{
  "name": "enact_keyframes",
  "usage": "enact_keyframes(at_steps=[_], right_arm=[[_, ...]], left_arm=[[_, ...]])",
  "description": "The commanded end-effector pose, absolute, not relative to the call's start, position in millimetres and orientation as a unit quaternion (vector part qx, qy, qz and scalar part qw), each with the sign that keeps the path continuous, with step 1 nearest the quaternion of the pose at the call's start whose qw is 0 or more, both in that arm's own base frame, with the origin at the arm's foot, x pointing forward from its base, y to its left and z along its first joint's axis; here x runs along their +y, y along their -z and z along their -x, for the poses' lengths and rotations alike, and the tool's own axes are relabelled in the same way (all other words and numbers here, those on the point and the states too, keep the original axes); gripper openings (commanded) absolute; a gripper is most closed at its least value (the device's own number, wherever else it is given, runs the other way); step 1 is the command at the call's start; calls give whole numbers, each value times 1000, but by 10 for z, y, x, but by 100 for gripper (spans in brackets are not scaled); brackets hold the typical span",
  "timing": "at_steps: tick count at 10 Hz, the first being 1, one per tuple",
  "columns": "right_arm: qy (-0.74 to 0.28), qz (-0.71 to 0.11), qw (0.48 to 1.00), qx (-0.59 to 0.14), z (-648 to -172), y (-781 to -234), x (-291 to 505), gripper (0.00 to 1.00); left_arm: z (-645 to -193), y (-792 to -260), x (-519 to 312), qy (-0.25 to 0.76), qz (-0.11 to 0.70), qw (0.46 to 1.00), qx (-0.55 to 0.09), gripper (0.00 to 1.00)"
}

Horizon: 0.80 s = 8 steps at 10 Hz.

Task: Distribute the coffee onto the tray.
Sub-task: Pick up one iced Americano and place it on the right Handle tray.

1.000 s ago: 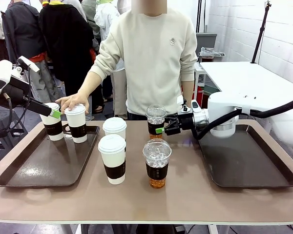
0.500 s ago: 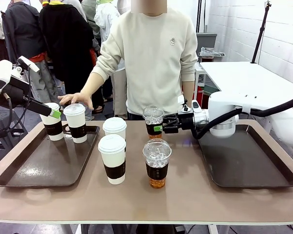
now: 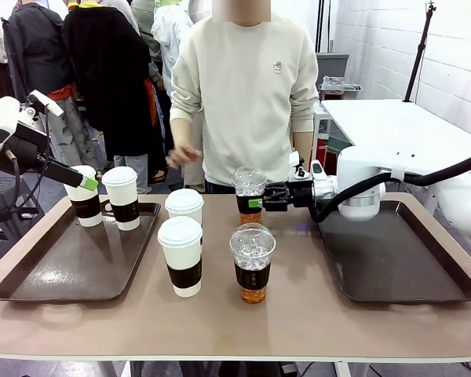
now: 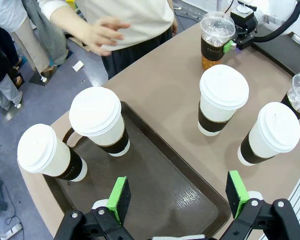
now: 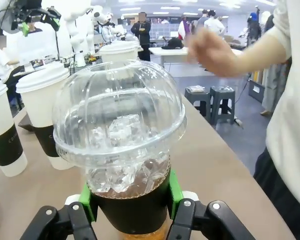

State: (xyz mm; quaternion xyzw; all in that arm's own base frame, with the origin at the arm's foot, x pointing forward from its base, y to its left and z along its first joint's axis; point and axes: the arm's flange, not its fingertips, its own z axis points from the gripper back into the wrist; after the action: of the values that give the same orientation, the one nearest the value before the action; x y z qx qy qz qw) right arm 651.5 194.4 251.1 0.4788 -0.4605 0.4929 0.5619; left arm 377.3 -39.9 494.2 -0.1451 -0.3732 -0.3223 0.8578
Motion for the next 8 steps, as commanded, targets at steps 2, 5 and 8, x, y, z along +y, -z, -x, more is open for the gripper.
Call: enact_keyframes(at_steps=[2, 5, 8], right_arm=[[-479, -466, 562, -487, -6645, -2819, 1962, 64], [-484, -450, 577, -481, -6373, -3027, 1621, 64], [-489, -449, 583, -469, -6075, -3128, 1251, 64]], left_arm=[[-3777, -4936, -385, 322, 149, 858, -372, 100], [-3777, -4936, -385, 322, 149, 858, -372, 100], [-3777, -4936, -385, 322, 149, 858, -372, 100]])
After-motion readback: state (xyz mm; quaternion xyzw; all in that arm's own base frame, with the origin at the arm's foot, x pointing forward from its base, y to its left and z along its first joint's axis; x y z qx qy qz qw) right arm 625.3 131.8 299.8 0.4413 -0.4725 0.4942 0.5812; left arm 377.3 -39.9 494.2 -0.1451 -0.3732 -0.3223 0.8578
